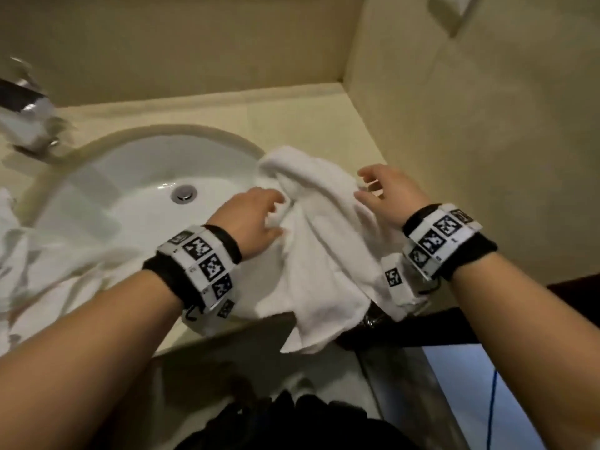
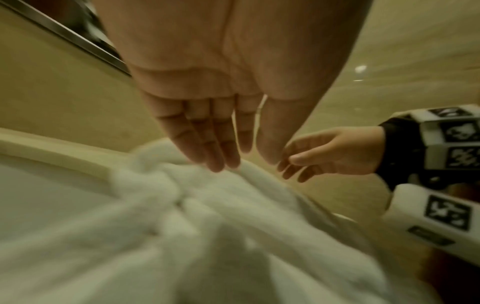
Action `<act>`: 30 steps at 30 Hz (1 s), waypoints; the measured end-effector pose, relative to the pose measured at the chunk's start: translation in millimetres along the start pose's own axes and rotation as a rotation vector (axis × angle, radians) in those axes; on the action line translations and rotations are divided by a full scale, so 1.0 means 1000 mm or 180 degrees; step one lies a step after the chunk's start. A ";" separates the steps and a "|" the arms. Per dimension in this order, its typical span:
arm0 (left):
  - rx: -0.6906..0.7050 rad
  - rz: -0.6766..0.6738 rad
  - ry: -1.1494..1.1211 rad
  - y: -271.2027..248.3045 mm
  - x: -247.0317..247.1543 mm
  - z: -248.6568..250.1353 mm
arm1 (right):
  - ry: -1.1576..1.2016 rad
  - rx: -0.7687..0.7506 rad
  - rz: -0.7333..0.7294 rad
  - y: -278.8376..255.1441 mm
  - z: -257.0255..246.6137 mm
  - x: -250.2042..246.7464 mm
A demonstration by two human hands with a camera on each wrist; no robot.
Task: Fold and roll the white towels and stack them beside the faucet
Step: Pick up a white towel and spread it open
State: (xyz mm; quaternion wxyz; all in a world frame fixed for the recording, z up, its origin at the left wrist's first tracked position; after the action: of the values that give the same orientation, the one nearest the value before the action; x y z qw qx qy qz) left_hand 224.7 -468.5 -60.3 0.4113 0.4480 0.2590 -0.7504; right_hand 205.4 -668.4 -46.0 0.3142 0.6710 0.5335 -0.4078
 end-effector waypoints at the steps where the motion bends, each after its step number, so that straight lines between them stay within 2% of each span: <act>1: 0.0337 -0.0173 -0.0115 0.004 0.015 0.029 | -0.0014 0.0053 0.0063 -0.013 0.017 -0.002; 4: 0.1177 -0.0839 -0.0007 0.002 0.069 0.102 | -0.0296 0.0463 -0.0049 -0.063 0.075 0.004; 7: 0.1508 -0.1372 0.0667 -0.002 0.118 0.129 | -0.0555 0.1235 -0.0404 -0.112 0.130 0.030; 9: 0.1708 -0.1378 0.1051 -0.001 0.133 0.135 | -0.0284 0.1699 -0.0421 -0.127 0.150 0.043; 11: 0.1844 -0.1255 0.1162 -0.001 0.138 0.138 | 0.0195 0.1880 -0.0370 -0.128 0.156 0.052; 14: 0.1883 -0.0999 0.1267 -0.001 0.140 0.140 | 0.0671 0.1622 -0.0178 -0.114 0.140 0.043; 17: 0.1517 -0.0734 0.0904 0.007 0.127 0.142 | 0.1405 0.1257 0.0106 -0.095 0.106 0.002; 21: 0.1027 -0.0152 -0.1013 0.034 0.065 0.157 | 0.2459 0.0715 0.0394 -0.070 0.038 -0.065; 24: 0.0985 -0.0060 -0.2259 0.039 0.017 0.164 | 0.3187 0.0484 0.0378 -0.051 -0.009 -0.098; 25: 0.1005 -0.0129 -0.2410 0.035 0.007 0.164 | 0.3371 0.0416 0.0385 -0.045 -0.022 -0.110; 27: 0.1063 -0.0113 -0.2135 0.033 -0.013 0.165 | 0.3535 0.0223 0.0358 -0.037 -0.050 -0.134; 28: 0.1115 0.0094 -0.1960 0.032 -0.026 0.166 | 0.3539 0.0122 0.0322 -0.035 -0.063 -0.142; 30: 0.1295 0.0793 -0.1935 0.029 -0.062 0.172 | 0.3367 -0.0100 0.0280 -0.036 -0.090 -0.151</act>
State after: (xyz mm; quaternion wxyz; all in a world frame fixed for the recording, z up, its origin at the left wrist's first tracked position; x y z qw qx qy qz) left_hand 186.5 -590.1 73.6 0.4600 0.3056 -0.0852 -0.8293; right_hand 174.9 -652.4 130.5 0.0290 0.8020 0.5966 0.0080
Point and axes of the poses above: each hand's wrist, its own y-axis towards the middle knuckle, its own x-axis out of the palm, z = x × y, the point moved 10 cm from there along y, towards the middle knuckle, and after that the axes turned 7 degrees about z, right-handed, at the moved point
